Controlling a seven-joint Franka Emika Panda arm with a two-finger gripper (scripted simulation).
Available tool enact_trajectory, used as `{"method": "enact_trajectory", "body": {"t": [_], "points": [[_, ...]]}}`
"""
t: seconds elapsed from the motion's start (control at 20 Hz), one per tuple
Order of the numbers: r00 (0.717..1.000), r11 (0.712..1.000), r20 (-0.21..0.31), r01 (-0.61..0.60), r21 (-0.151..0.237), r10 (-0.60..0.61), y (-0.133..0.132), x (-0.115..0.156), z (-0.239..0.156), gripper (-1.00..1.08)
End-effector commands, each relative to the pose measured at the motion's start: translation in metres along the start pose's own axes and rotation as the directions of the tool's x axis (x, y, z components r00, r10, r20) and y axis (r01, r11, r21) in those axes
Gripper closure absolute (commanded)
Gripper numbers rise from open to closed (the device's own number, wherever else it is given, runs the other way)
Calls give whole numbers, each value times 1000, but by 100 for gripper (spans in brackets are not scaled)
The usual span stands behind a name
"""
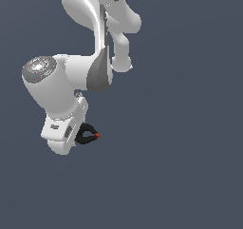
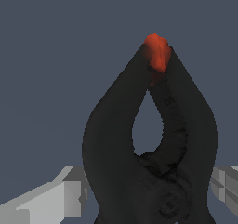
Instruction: Pick up the object and move it to a goal position.
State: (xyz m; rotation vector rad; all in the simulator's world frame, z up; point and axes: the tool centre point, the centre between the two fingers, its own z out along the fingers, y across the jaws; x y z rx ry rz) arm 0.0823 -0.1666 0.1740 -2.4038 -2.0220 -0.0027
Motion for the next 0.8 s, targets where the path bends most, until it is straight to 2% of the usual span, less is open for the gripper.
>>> {"method": "enact_trajectory", "body": {"t": [0.0,0.35,0.75], "points": [[1000,1000,0,2,-1,-2,7,-17,-13,108],[1000,1000,1,1,0,-1,18,-45,-32,108],[1000,1000,1,1,1,-1,22,-54,-38,108]]}}
